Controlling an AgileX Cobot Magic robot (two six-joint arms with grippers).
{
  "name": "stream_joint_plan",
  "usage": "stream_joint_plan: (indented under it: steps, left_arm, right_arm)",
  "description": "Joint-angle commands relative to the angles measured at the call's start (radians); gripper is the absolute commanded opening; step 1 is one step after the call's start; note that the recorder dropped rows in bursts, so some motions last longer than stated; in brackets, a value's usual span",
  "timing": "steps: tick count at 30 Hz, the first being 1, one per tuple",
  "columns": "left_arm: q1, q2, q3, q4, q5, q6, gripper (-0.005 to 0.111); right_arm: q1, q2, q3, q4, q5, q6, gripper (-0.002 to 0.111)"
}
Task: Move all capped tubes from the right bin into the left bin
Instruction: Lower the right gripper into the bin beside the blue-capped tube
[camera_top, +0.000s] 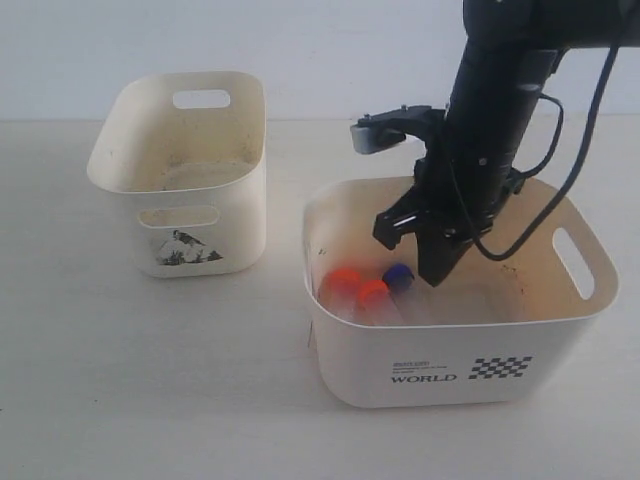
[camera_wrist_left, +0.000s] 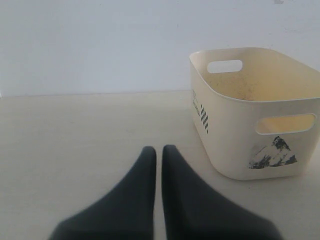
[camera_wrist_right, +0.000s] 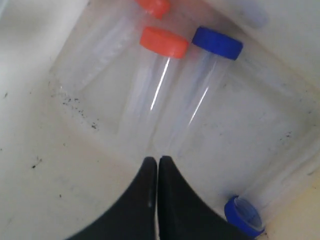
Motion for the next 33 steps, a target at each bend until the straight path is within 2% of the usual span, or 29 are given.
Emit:
stream_joint_plan:
  steps: [1,8,10,12,14,19,21,33]
  left_arm:
    - [0.0,0.0,-0.004,0.002,0.0,-0.01,0.004]
    - [0.0,0.0,-0.004,0.002,0.0,-0.01,0.004]
    - [0.0,0.0,-0.004,0.002,0.0,-0.01,0.004]
    - [0.0,0.0,-0.004,0.002,0.0,-0.01,0.004]
    - [0.0,0.0,-0.004,0.002,0.0,-0.01,0.004]
    - [0.0,0.0,-0.004,0.002,0.0,-0.01,0.004]
    - [0.0,0.0,-0.004,0.002,0.0,-0.01,0.004]
    - [0.0,0.0,-0.004,0.002,0.0,-0.01,0.004]
  right_arm:
    - [0.002,-0.056,0.11,0.003,-0.057,0.029,0.0]
    - [0.002,-0.016,0.134,-0.001,-0.142,0.003,0.0]
    - [0.012,0.022,0.134,-0.003,-0.133,-0.072,0.0]
    - [0.031,0.05,0.134,-0.001,-0.128,-0.099,0.005]
    - [0.054,0.059,0.134,-0.003,-0.128,-0.123,0.013]
    - [0.103,0.062,0.134,-0.007,-0.142,-0.116,0.051]
    - [0.115,0.062,0.134,-0.016,-0.148,-0.085,0.061]
    - [0.121,0.062,0.134,-0.176,-0.201,0.131,0.064]
